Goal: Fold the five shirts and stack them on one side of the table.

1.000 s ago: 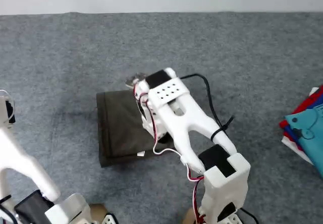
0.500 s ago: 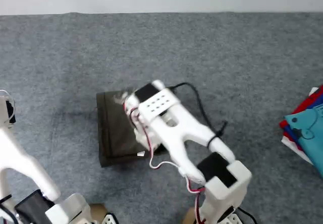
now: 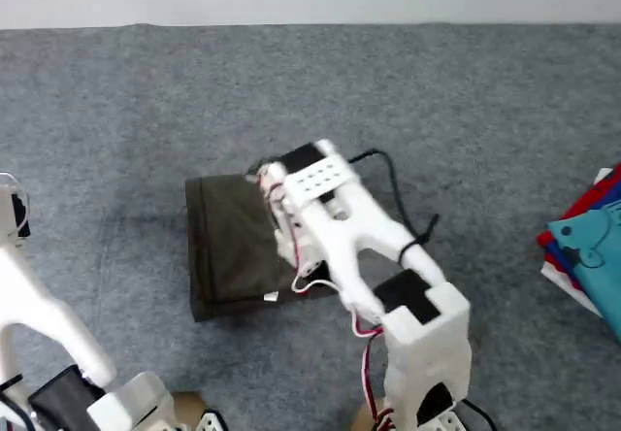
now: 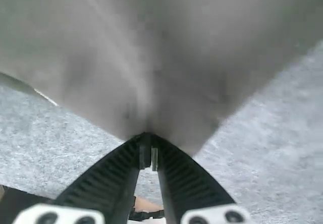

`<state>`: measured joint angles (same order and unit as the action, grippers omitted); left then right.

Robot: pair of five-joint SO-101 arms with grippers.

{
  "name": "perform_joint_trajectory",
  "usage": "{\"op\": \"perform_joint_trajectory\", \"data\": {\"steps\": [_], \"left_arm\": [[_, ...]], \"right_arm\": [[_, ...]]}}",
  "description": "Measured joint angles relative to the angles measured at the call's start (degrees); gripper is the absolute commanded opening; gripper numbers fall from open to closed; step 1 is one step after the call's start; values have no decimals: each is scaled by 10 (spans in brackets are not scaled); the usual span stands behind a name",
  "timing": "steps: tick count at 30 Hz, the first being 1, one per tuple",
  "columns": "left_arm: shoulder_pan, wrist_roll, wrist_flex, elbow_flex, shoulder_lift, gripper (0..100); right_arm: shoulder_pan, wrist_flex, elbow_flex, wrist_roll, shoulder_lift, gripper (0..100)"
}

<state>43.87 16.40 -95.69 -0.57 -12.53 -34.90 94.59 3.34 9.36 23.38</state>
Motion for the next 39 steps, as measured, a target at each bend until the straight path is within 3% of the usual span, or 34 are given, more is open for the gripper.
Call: {"op": "perform_joint_trajectory", "data": {"steps": [7, 18, 24, 32, 39], "left_arm": [[0, 0, 2, -25, 0, 8], [0, 0, 2, -25, 0, 8], [0, 0, 2, -25, 0, 8], [0, 0, 2, -25, 0, 8], [0, 0, 2, -25, 0, 8]], "right_arm": [[-55, 39, 1, 1, 10, 9], [-5, 47, 52, 31, -92, 9], [-6, -11, 53, 31, -69, 9], [-80, -26, 53, 31, 55, 9], [-113, -11, 53, 31, 22, 9]]}}
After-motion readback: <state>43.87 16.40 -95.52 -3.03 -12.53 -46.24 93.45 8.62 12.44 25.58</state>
